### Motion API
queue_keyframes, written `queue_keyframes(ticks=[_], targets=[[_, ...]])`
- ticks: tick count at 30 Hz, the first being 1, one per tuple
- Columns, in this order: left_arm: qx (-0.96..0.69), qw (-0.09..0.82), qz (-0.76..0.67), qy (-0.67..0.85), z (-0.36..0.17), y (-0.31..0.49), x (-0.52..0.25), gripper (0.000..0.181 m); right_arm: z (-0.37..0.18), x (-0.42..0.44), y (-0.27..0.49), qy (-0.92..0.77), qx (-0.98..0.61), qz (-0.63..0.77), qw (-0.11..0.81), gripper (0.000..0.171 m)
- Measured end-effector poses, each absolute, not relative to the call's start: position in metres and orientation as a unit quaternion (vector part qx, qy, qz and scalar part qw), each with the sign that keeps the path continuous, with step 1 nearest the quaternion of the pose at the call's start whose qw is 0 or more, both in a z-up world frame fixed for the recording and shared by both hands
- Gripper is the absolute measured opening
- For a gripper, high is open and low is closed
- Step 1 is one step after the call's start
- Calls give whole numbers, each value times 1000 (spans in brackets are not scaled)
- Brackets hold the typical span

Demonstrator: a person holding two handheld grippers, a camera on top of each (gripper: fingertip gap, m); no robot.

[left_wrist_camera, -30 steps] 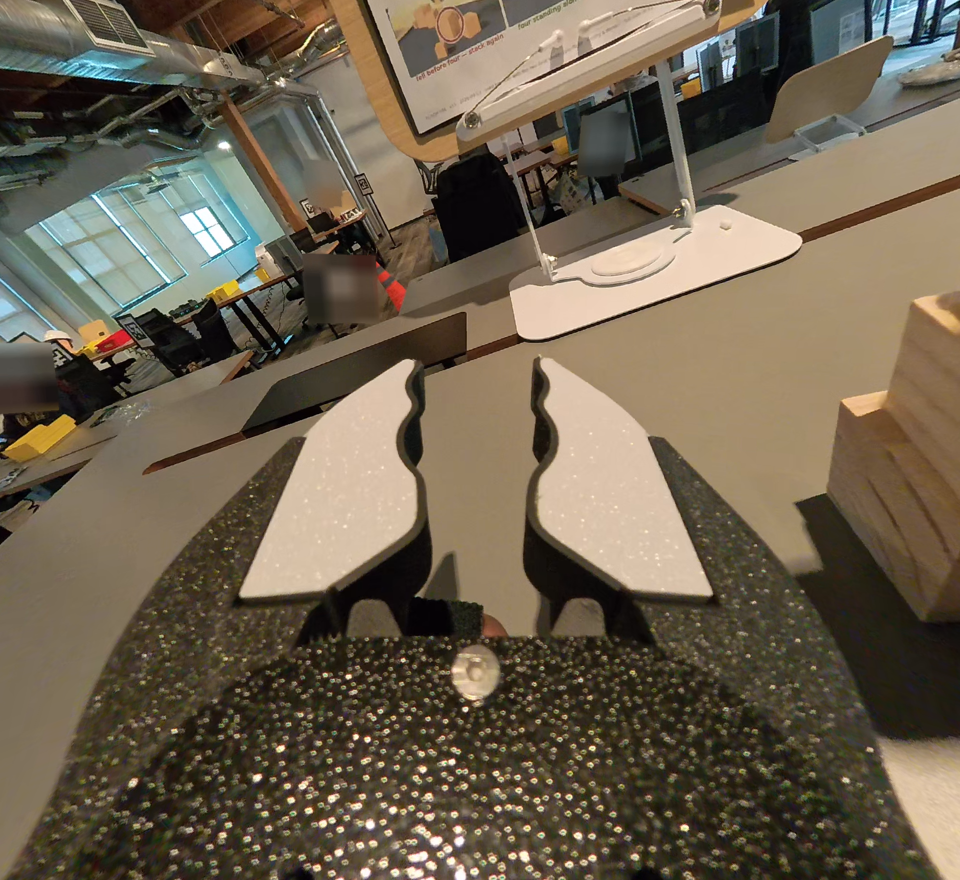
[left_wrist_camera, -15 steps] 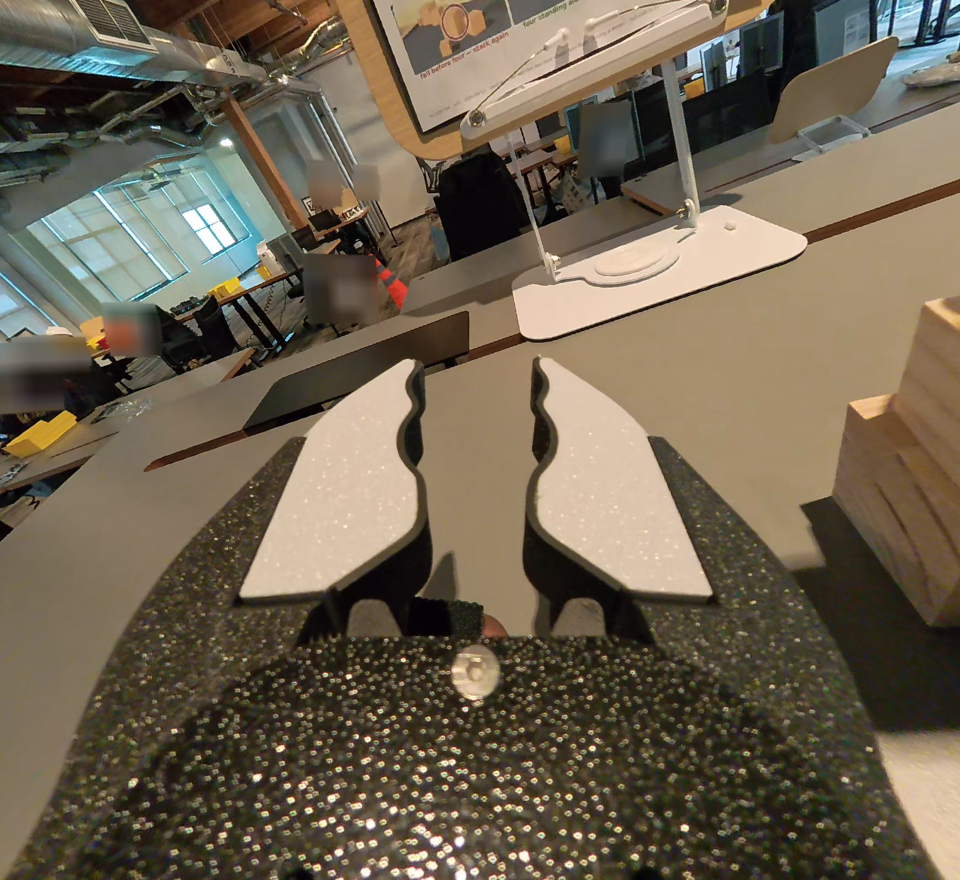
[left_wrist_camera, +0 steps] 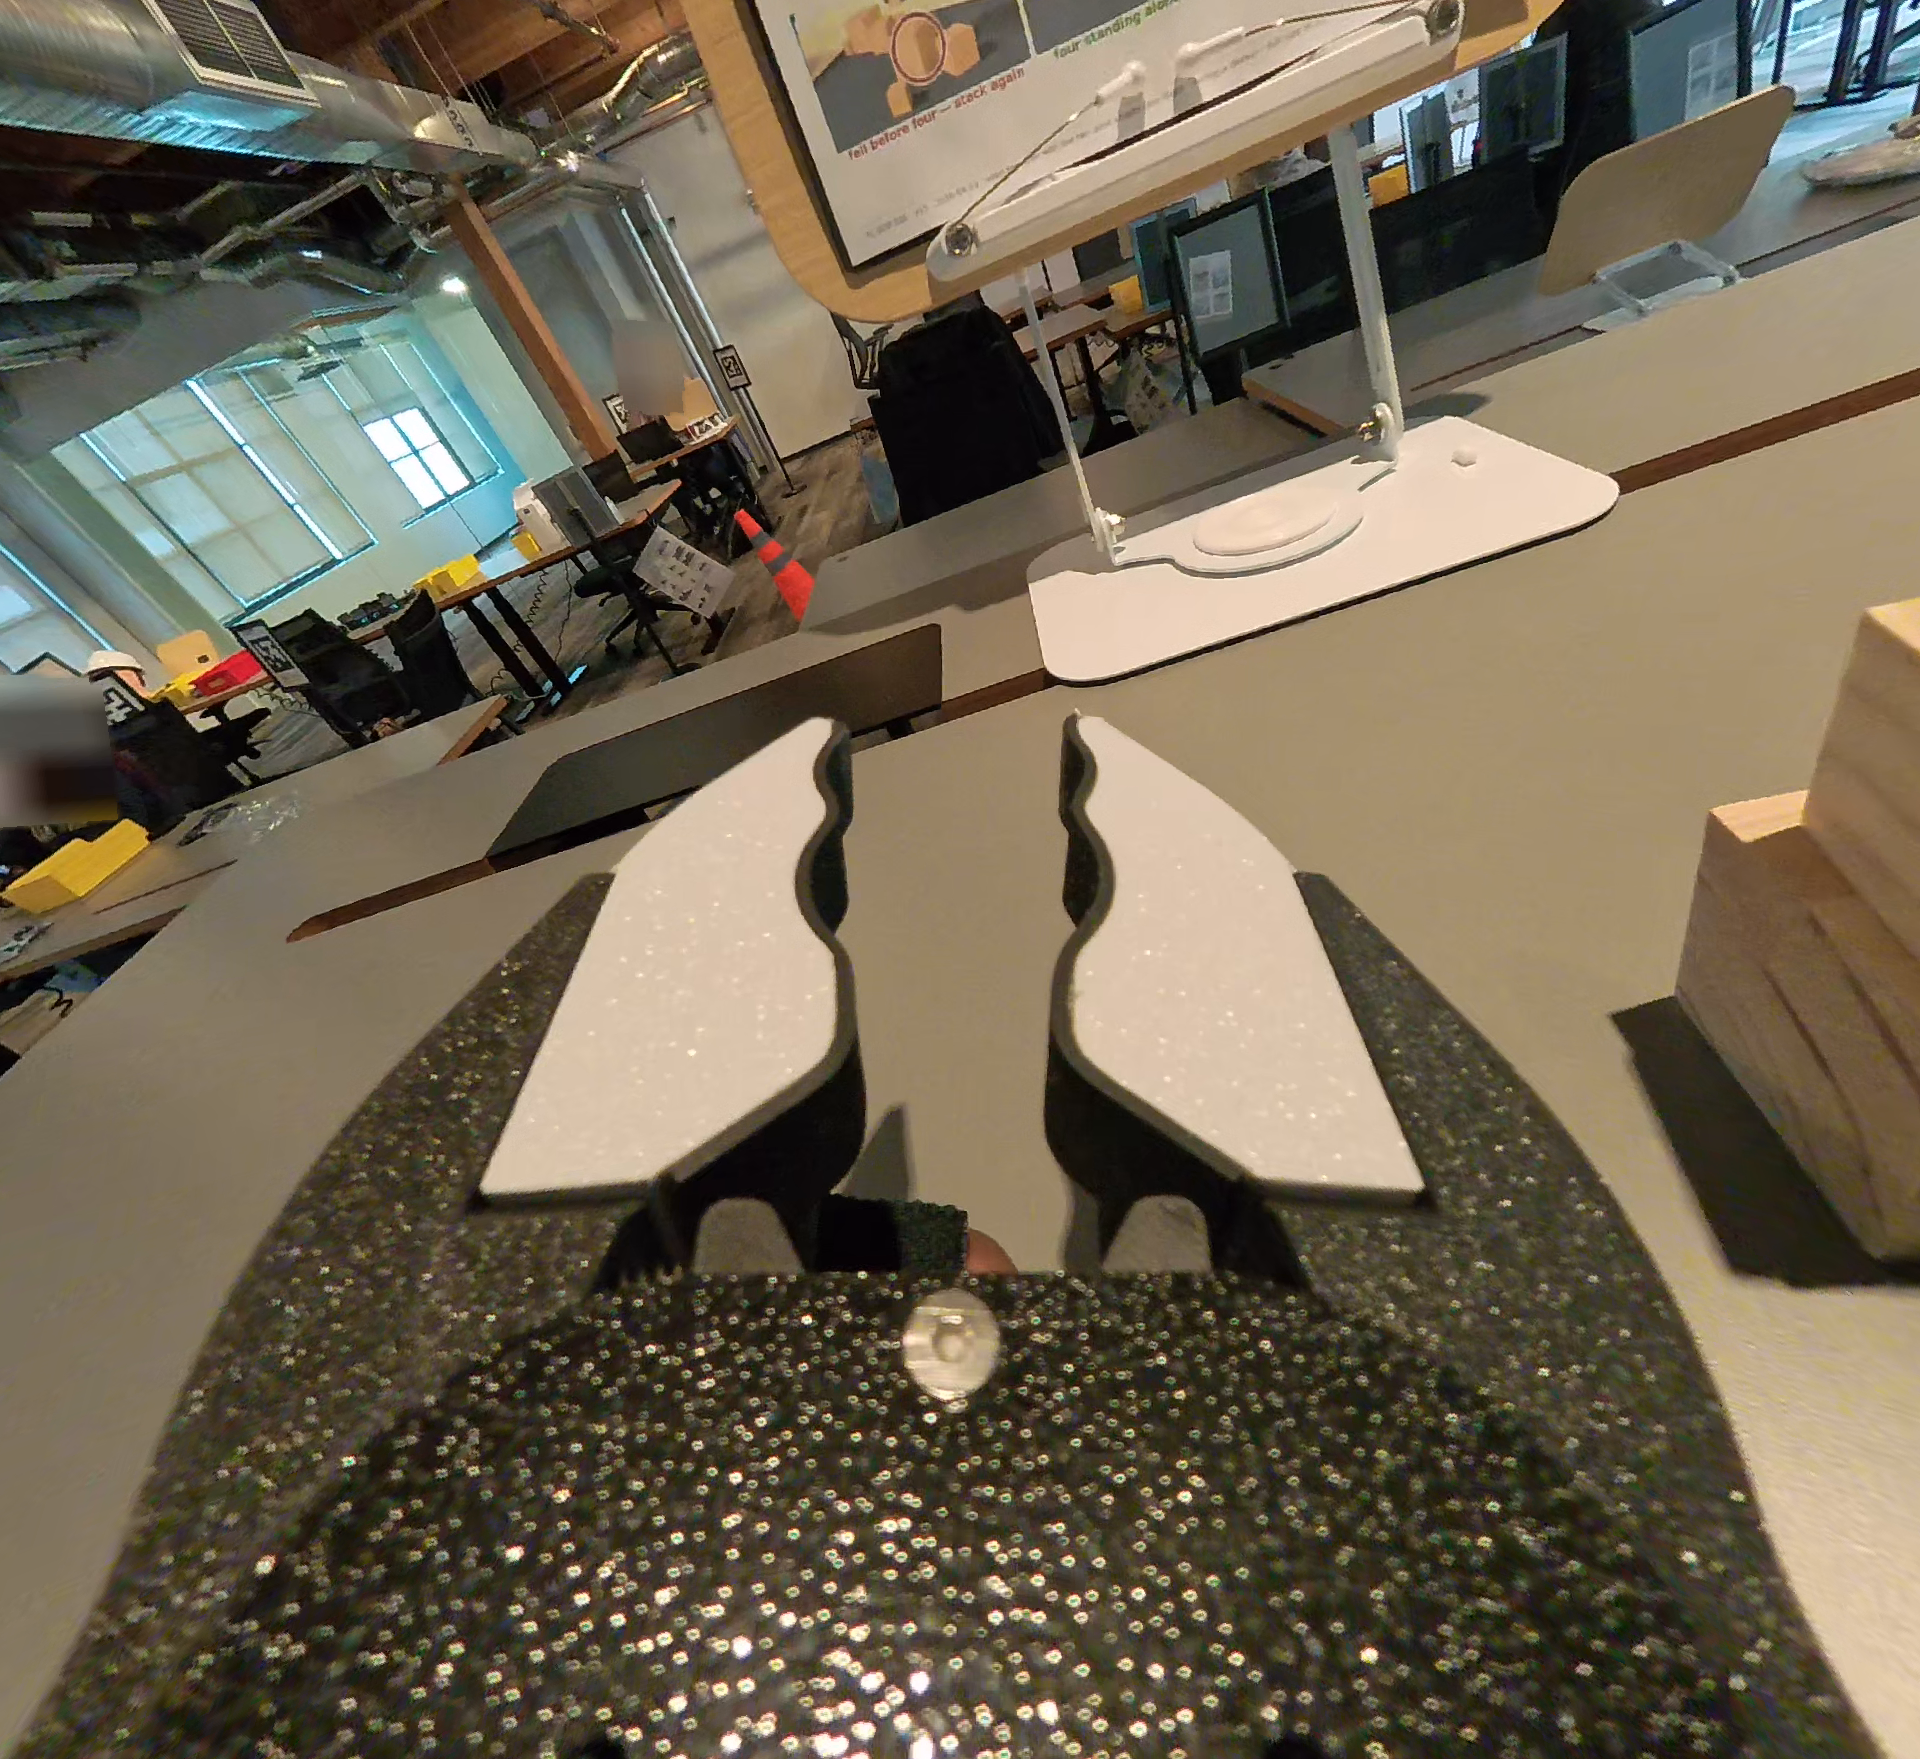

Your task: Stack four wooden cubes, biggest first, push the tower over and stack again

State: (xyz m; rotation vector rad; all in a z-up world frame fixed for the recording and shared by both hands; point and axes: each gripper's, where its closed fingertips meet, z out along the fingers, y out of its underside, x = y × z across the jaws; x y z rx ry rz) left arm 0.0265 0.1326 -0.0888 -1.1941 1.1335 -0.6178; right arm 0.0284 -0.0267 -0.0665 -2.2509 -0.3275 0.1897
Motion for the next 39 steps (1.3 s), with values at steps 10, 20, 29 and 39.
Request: queue_keyframes(ticks=[10, 20, 29, 39], targets=[[-498, 644, -290, 502, -84, 128, 25, 27, -63, 46, -88, 49, -676, 139, 722, 0], [-469, 648, -324, 505, -78, 119, 22, 0, -81, 52, -76, 41, -720, -7, 693, 0], [-463, 645, -319, 518, -81, 116, 25, 0, -84, 39, -71, 25, -736, -87, 671, 0], [-407, 604, -411, 548, -75, 92, 23, 0, -93, -29, -2, 37, -754, -323, 571, 0]])
